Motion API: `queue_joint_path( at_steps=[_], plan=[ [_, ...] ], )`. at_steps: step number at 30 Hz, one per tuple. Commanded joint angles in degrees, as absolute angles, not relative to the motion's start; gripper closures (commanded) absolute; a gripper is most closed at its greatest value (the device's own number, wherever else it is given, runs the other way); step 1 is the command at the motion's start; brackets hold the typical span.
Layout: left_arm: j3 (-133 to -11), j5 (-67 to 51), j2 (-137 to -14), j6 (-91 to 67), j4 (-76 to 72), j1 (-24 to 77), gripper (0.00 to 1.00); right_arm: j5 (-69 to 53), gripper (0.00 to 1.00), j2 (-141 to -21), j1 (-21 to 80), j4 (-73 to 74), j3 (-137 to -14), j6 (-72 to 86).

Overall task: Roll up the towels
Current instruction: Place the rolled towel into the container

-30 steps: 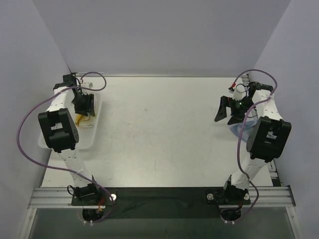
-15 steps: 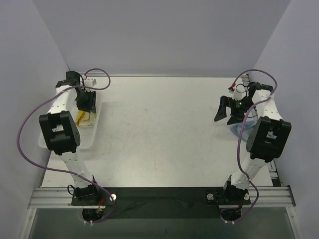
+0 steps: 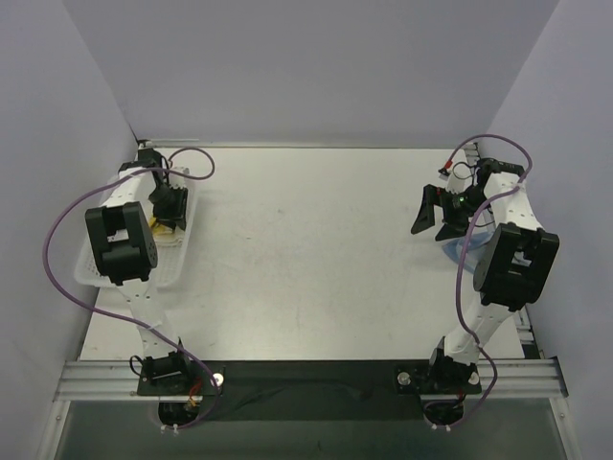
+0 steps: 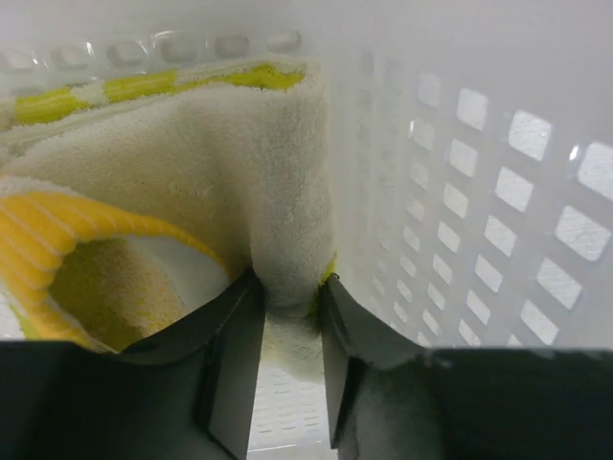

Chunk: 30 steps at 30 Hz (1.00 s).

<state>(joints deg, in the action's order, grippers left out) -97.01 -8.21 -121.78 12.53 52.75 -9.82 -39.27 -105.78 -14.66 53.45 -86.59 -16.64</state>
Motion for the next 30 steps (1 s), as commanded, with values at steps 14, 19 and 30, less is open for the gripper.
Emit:
queue_joint_path(
  at_steps=[14, 19, 30],
  plan=[
    [-106.69, -35.32, -119.43, 13.27, 63.54, -14.84, 1.00, -41.84, 0.06, -106.70, -14.68, 56.51, -87.54, -16.44],
    [-108.28, -43.67, -123.83, 12.75, 67.32, -18.45, 0.99, -41.75, 0.06, -106.87, -14.59, 56.60, -87.98, -16.26],
    [-110.56, -49.04, -136.31, 10.37, 68.03, -24.26, 0.92, -41.48, 0.07, -106.53, -14.41, 57.13, -88.42, -16.17]
  ],
)
